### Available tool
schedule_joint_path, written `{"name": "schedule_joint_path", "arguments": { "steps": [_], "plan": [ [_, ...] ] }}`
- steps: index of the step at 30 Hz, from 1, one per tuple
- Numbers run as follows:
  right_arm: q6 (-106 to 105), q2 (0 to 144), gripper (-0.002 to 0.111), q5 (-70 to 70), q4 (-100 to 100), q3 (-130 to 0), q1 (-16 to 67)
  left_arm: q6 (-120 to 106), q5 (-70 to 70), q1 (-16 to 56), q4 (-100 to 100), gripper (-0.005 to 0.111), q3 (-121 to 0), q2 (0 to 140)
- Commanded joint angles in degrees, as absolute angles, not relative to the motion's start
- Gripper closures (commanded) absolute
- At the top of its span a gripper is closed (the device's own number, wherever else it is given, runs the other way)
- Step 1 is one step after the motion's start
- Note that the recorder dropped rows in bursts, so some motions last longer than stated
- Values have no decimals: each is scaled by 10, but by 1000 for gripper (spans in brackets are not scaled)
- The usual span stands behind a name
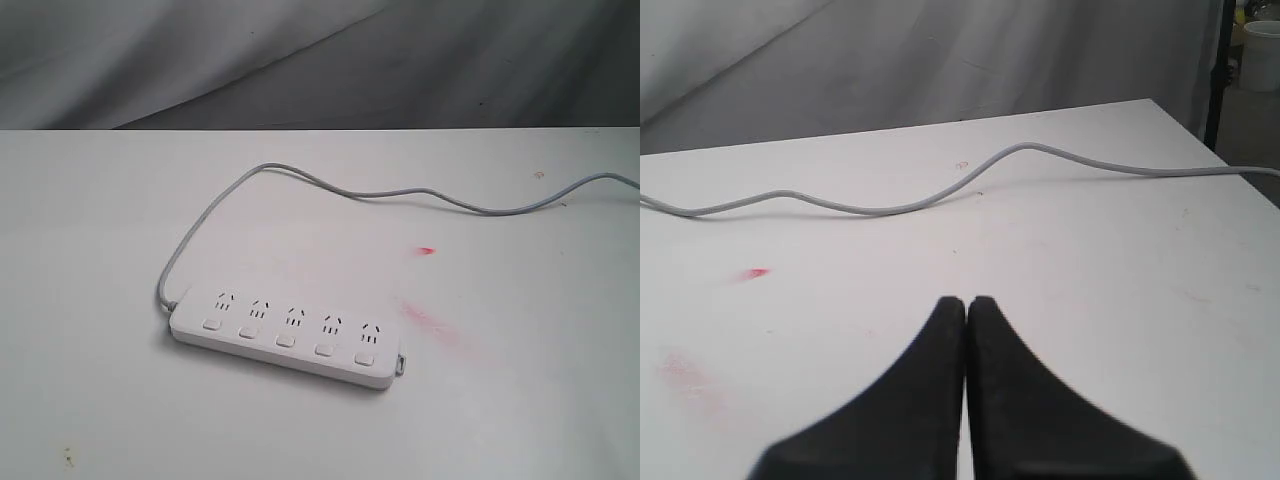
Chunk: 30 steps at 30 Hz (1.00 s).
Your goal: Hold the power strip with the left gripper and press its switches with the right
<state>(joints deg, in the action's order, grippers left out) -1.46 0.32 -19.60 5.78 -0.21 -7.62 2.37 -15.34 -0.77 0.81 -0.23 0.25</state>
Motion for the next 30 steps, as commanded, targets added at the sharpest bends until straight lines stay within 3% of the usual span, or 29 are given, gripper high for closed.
{"name": "schedule_joint_path", "arguments": {
  "steps": [1,30],
  "plan": [
    [-15,0,108,-195,55,0,-80,28,-152,-5,8,106,0,0],
    [-15,0,108,-195,55,0,-73,26,-88,-5,-6,106,0,0]
  ]
}}
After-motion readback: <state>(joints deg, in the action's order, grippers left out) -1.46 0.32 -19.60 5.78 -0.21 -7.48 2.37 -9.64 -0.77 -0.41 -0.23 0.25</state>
